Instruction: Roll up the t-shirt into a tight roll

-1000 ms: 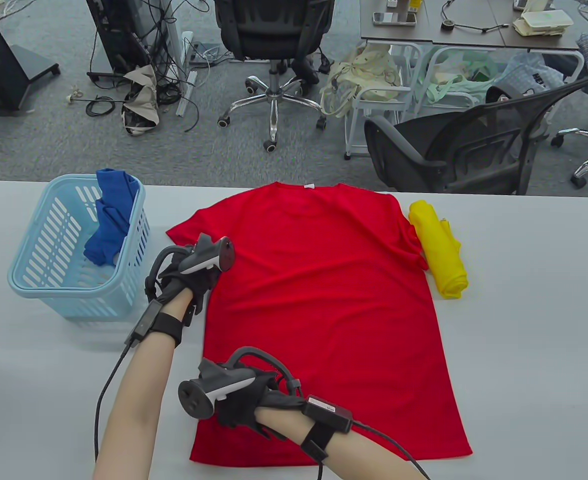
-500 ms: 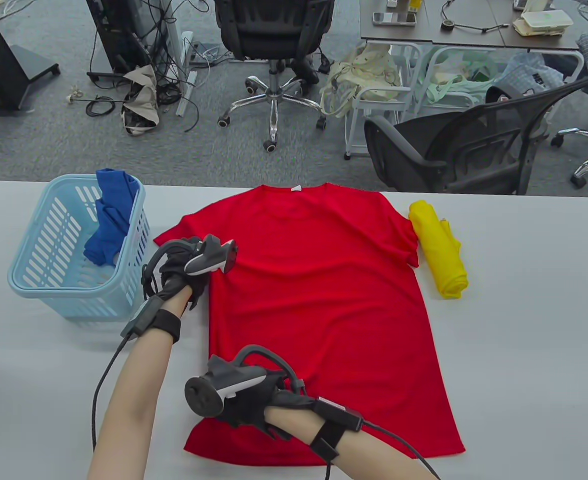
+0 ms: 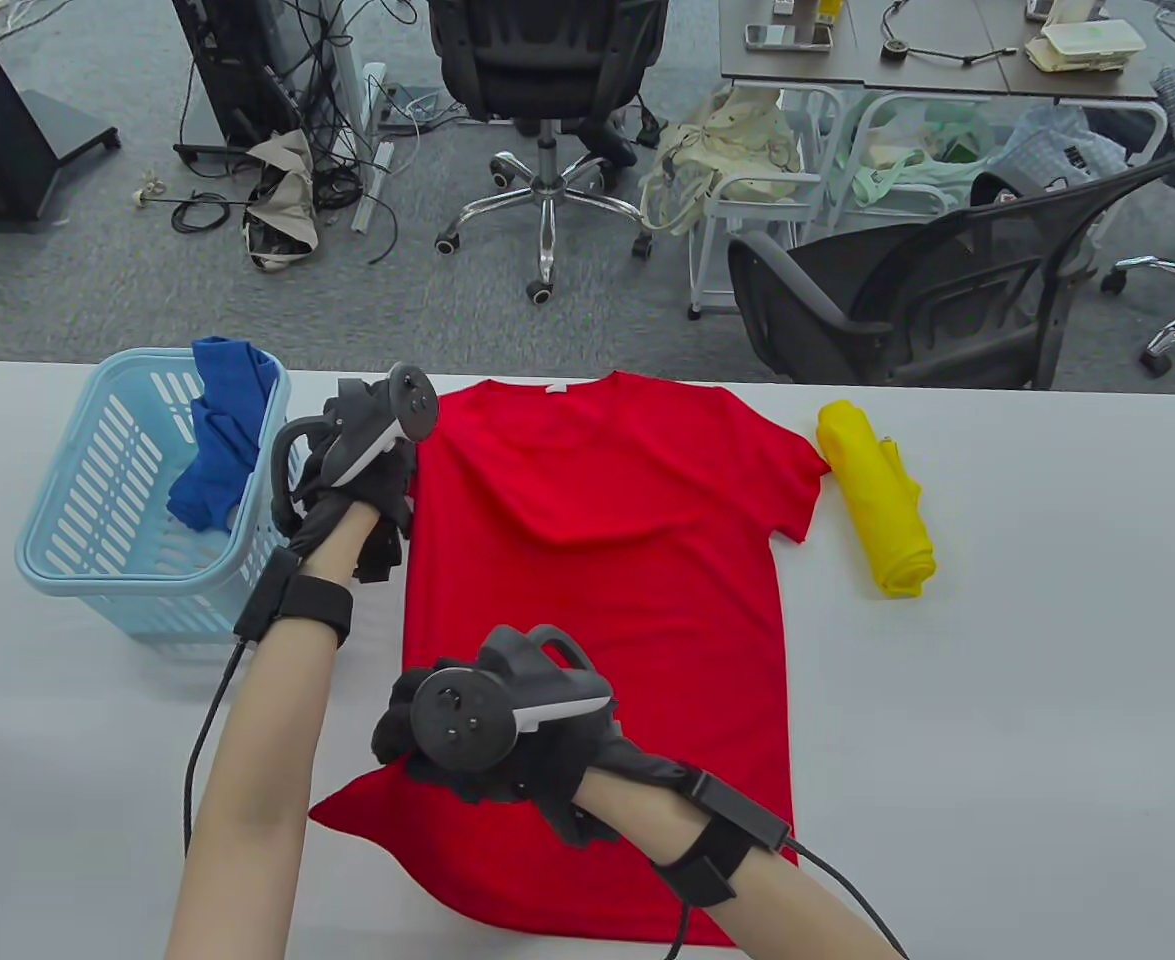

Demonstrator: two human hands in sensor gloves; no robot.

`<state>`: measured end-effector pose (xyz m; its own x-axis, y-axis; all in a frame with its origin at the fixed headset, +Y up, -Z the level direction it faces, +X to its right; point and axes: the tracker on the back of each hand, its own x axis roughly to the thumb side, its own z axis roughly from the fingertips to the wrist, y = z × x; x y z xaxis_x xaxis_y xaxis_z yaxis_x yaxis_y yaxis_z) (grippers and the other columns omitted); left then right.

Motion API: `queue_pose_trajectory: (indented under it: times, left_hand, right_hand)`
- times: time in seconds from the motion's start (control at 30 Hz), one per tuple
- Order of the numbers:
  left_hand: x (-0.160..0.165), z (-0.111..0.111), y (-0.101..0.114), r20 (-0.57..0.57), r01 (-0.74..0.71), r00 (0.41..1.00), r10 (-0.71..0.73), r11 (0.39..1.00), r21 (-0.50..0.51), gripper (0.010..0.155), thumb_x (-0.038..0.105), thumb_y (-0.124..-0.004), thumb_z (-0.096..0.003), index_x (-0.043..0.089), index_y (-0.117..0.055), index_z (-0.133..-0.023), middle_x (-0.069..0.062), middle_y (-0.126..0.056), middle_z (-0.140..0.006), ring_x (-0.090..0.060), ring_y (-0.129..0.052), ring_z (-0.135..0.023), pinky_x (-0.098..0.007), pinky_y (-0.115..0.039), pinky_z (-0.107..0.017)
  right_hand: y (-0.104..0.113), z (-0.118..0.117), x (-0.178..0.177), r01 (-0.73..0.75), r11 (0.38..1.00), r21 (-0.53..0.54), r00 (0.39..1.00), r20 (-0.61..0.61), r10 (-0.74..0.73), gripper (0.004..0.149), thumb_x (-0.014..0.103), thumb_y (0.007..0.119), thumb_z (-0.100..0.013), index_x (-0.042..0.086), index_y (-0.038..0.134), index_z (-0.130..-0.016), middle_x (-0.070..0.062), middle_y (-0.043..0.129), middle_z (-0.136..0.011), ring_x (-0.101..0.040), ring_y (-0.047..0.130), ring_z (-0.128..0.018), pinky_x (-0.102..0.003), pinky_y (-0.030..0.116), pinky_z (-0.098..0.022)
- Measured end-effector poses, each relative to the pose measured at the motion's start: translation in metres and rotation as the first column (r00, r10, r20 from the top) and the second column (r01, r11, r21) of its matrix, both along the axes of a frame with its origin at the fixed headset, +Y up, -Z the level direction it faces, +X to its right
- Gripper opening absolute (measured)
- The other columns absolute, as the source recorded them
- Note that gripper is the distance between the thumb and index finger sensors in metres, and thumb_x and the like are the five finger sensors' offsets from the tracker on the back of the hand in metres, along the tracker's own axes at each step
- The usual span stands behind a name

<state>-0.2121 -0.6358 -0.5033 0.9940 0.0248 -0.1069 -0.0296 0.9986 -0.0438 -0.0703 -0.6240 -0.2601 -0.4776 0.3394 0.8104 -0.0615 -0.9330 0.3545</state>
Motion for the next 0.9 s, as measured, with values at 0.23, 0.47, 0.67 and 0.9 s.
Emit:
queue_pose_trajectory:
  times: [0.23,0.47,0.67,0.9]
  left_hand:
    - [0.075,0.001,-0.003,0.142,0.083,0.986,-0.083,0.997,0.01,0.045,0.035,-0.056,-0.0576,0.024,-0.05,-0.101,-0.008,-0.066,-0.106,-0.029,-0.078,-0.091,-0.051,-0.073,-0.071]
    - [0.193,0.003,-0.003,0.284,0.192,0.937,-0.202,0.979,0.065,0.044,0.036,-0.057,-0.0575,0.028,-0.05,-0.101,-0.006,-0.067,-0.106,-0.028,-0.079,-0.091,-0.05,-0.073,-0.071]
    - [0.282,0.017,-0.031,0.443,0.297,0.853,-0.276,0.955,0.023,0.066,0.043,-0.056,-0.0564,0.031,-0.023,-0.113,-0.015,-0.047,-0.121,-0.034,-0.068,-0.103,-0.052,-0.068,-0.074]
    - [0.258,0.049,-0.058,0.509,0.388,0.787,-0.348,0.921,0.031,0.071,0.049,-0.048,-0.0558,0.024,-0.017,-0.114,-0.019,-0.034,-0.123,-0.04,-0.058,-0.109,-0.056,-0.063,-0.076]
  right_hand:
    - [-0.009,0.002,0.064,-0.041,0.998,-0.052,0.997,0.062,0.044,0.037,0.032,0.076,-0.058,0.031,0.07,-0.095,-0.008,0.064,-0.104,-0.022,0.081,-0.078,-0.046,0.069,-0.061]
    - [-0.015,0.01,0.156,-0.038,0.992,-0.117,0.977,0.202,0.061,0.037,0.032,0.077,-0.058,0.031,0.071,-0.094,-0.007,0.064,-0.105,-0.023,0.081,-0.08,-0.047,0.069,-0.062]
    - [-0.027,0.022,0.245,-0.118,0.961,-0.251,0.908,0.364,0.207,0.051,0.035,0.077,-0.058,0.027,0.065,-0.107,-0.011,0.061,-0.114,-0.029,0.081,-0.088,-0.052,0.068,-0.065]
    - [-0.057,-0.002,0.28,-0.064,0.955,-0.291,0.79,0.57,0.226,0.053,0.034,0.07,-0.062,0.023,0.058,-0.112,-0.015,0.055,-0.117,-0.037,0.073,-0.096,-0.056,0.062,-0.067]
